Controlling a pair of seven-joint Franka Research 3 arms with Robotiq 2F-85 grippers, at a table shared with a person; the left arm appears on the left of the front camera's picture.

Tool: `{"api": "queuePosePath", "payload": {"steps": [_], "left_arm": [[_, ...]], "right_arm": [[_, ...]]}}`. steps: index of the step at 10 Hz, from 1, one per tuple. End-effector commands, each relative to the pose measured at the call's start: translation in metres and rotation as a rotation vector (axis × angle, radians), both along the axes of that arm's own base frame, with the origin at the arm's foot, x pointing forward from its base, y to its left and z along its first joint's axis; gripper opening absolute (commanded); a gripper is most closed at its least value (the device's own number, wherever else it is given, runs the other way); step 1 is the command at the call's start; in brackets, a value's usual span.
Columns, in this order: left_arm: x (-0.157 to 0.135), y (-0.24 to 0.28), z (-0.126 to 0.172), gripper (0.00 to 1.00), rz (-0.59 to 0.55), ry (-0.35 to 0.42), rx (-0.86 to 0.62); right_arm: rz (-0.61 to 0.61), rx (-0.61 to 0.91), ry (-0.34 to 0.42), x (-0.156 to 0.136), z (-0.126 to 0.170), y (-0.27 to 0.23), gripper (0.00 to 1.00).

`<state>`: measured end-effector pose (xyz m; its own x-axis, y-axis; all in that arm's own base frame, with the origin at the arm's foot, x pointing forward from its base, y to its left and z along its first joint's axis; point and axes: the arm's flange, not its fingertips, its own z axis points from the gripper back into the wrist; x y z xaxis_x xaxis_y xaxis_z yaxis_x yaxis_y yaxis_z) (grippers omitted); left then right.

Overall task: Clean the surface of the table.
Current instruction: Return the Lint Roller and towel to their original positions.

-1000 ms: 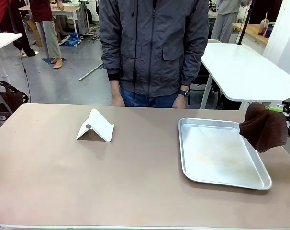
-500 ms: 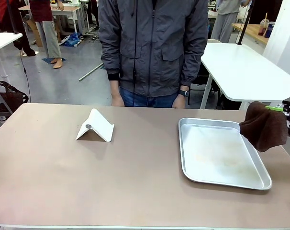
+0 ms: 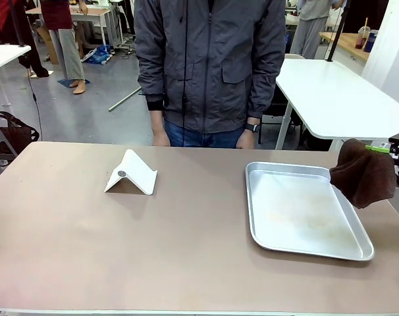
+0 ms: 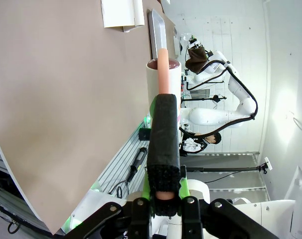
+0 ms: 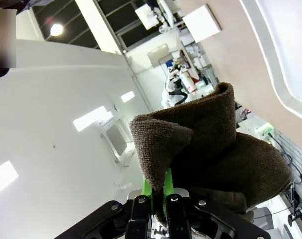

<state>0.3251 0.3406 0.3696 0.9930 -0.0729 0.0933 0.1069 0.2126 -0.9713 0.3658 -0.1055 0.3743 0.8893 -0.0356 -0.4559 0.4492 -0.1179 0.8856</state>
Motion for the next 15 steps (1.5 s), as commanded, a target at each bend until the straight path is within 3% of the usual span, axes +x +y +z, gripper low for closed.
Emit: {"api": "queuePosePath", "payload": {"steps": [1,3,5,7,10,15], "left_arm": [[0.006,-0.022,0.009,0.22,-0.055,0.004,0.068],[0.015,-0.051,0.027,0.22,-0.101,-0.020,0.085],[0.026,-0.088,0.051,0.22,-0.062,-0.042,0.103],[0.047,-0.146,0.064,0.22,-0.042,0.017,0.103],[0.091,-0.238,0.080,0.22,-0.048,0.019,0.159],[0.140,-0.333,0.072,0.22,-0.115,0.045,0.259]], "right_arm": [[0.012,-0.037,-0.021,0.007,0.003,0.015,0.09],[0.011,-0.074,-0.067,0.019,0.009,0.051,0.09],[0.039,-0.104,-0.066,0.031,0.011,0.094,0.09],[0.060,-0.164,-0.073,0.042,0.014,0.133,0.09],[0.083,-0.203,-0.156,0.072,0.011,0.207,0.09],[0.050,-0.270,-0.219,0.094,-0.011,0.280,0.09]]}}
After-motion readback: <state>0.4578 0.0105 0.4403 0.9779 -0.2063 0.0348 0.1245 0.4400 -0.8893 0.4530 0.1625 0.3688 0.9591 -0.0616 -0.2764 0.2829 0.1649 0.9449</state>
